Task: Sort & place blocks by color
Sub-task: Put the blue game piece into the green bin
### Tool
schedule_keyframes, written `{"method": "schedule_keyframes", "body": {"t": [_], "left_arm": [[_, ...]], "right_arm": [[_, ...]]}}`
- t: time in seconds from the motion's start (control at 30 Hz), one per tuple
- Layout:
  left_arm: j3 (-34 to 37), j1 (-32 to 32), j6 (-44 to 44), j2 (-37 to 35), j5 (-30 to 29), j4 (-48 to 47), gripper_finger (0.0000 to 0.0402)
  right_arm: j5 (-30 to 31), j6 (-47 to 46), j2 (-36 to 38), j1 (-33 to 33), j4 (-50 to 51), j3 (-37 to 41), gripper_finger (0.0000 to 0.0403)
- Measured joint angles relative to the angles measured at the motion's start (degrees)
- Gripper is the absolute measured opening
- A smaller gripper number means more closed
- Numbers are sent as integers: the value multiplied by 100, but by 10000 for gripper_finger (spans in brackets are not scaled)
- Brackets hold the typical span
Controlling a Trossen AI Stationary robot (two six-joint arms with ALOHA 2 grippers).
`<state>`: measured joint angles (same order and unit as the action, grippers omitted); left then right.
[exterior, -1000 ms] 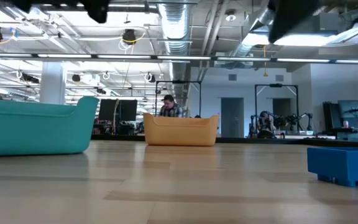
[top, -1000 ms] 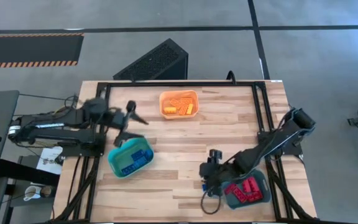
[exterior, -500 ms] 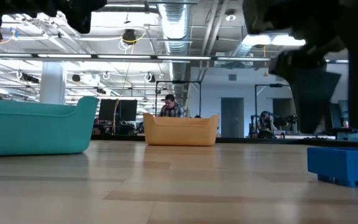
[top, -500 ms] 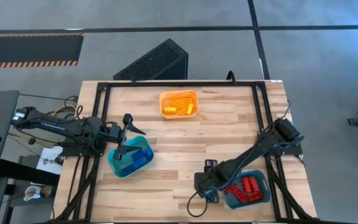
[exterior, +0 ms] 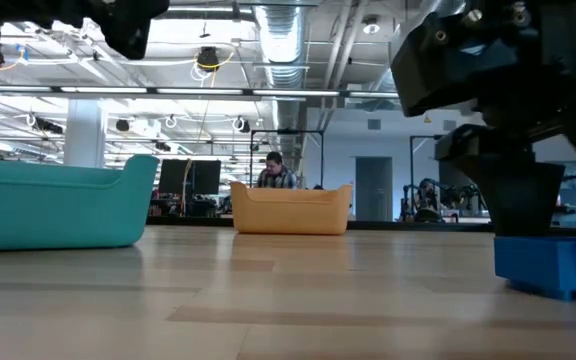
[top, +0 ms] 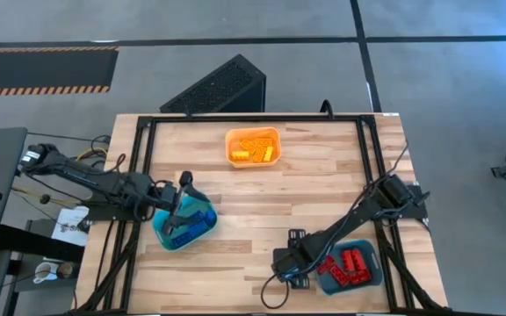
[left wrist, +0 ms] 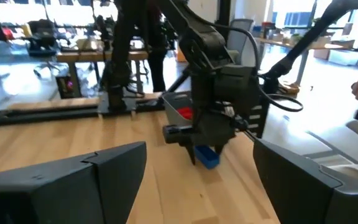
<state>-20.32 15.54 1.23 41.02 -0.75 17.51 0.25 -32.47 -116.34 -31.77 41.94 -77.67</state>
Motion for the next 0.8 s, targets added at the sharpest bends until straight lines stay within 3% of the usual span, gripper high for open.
{"method": "schedule_keyframes", "body": {"t": [0.1,0.3,0.43,0.53,0.7,0.8], "left_arm": [[0,133,94,82,-40,-2,286],[-70,257,-203,117,-411,-142,286],[-710,206,-645,-260,-907,-1152,286],[-1195,103,-828,-492,-1055,-2012,286],[-1535,52,-865,-830,-1002,-2374,286],[-1515,50,-826,-1006,-1007,-2438,286]], "right_arm": [[27,0,-32,56,70,-1,265],[-90,296,-5,386,190,-199,123],[315,931,83,845,-732,-503,120],[513,1538,130,1260,-2110,-658,120],[412,2393,105,1918,-4418,-727,120],[293,2606,78,2279,-5187,-724,120]]}}
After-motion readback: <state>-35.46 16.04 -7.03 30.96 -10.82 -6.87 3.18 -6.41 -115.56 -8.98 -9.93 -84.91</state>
